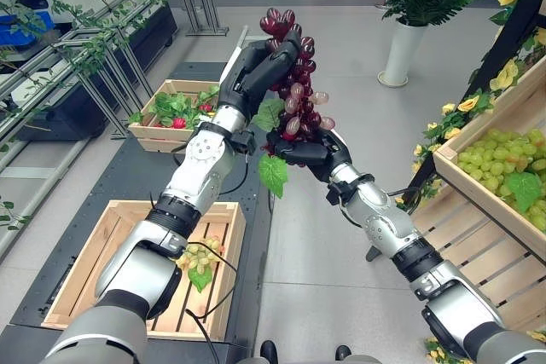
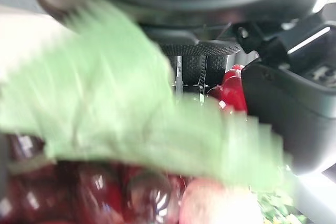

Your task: Pick up the fruits from the basket on one side to the basket on the other side

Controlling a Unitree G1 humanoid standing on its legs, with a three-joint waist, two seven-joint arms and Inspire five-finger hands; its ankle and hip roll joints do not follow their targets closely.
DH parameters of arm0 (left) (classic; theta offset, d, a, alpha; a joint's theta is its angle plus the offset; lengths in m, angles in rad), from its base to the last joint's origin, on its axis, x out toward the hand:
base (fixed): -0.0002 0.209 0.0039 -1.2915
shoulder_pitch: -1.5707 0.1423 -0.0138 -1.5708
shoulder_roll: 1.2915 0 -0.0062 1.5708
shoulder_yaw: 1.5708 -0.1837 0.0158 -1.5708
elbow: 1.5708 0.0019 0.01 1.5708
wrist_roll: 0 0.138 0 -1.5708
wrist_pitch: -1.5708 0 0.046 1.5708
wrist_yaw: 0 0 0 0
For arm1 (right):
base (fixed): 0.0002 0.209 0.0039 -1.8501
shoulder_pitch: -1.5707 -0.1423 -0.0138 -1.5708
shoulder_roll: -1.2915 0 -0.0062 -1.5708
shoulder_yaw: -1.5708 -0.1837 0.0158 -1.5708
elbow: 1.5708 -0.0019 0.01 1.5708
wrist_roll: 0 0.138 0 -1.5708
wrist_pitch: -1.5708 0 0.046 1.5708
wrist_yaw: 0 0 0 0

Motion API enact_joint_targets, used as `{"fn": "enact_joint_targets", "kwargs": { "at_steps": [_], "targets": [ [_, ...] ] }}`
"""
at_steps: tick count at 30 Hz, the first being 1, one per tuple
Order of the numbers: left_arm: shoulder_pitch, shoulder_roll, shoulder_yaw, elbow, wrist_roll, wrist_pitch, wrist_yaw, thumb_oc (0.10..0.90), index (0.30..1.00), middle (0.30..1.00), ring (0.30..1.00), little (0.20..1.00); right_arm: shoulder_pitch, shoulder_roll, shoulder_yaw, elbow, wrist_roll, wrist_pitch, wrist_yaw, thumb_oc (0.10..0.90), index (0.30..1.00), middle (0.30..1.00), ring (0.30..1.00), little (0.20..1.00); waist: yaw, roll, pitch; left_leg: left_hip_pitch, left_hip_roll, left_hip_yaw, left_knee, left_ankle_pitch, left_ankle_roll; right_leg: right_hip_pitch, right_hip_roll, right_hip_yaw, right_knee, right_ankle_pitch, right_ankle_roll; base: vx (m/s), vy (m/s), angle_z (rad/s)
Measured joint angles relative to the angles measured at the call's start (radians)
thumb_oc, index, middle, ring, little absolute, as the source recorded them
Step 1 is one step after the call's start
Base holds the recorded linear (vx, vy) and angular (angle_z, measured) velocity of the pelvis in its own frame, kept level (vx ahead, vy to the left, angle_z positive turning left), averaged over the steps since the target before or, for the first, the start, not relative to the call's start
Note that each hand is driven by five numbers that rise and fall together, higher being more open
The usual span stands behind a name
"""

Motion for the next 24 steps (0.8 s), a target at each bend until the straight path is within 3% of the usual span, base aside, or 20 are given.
{"fn": "enact_joint_targets", "kwargs": {
  "at_steps": [9,12,24],
  "targets": [
    [0.005,0.040,0.023,0.110,0.001,0.000,0.058,0.800,0.900,0.900,0.900,0.900,0.032,-0.031,-0.017,0.002,0.000,-0.043,0.000,0.400,0.300,0.300,0.300,0.300,-0.015,0.000,0.000,0.000,0.000,0.002,0.000,0.000,0.000,-0.002,0.000,0.003,0.000,0.000,0.000,0.00,0.000,0.00],
    [0.031,0.061,0.079,0.128,0.002,0.001,0.062,0.800,0.900,0.900,0.900,0.900,0.081,-0.044,-0.053,0.003,-0.001,-0.055,0.000,0.400,0.300,0.300,0.300,0.300,-0.025,0.000,0.000,0.000,0.000,0.003,-0.001,0.000,0.000,-0.002,0.000,0.004,0.000,0.000,0.000,0.00,0.000,0.00],
    [0.208,0.113,0.148,0.156,0.004,0.004,-0.013,0.800,0.900,0.900,0.900,0.900,0.269,-0.126,-0.136,0.122,-0.063,-0.061,0.006,0.400,0.300,0.300,0.300,0.300,-0.045,0.000,0.000,0.004,0.002,0.029,-0.005,-0.001,0.000,-0.014,0.001,0.031,0.000,0.011,0.001,0.02,0.011,-0.06]
  ]
}}
